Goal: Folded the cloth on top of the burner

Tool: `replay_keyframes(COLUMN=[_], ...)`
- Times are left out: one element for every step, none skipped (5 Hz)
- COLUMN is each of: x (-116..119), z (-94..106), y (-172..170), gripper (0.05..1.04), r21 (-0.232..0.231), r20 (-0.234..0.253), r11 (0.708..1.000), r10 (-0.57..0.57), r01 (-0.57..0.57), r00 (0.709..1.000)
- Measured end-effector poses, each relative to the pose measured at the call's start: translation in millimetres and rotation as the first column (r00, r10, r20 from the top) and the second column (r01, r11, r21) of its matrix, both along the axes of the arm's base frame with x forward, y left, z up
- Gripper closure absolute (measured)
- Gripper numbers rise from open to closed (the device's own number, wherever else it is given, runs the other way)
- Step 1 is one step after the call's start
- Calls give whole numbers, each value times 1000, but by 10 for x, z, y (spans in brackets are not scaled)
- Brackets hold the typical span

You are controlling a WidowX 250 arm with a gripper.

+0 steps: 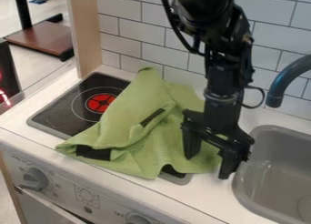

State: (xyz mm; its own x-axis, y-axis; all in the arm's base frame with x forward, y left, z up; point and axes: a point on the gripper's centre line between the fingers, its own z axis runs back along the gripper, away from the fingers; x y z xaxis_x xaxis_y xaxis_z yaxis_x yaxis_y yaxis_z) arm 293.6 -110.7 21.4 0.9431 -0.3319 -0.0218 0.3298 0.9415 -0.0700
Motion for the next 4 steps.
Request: replay_keyframes(x=[11,46,39,40], z=[-19,-39,-54,-49], y=[-29,-43,-50,-50], gripper=[147,456,750,951], r21=[13,33,38,37], r20=[1,7,4,6], r11=[1000,999,999,999], r10=[-3,-8,-14,-14], r01=[3,7,13,13], r00=[1000,1000,1000,1000])
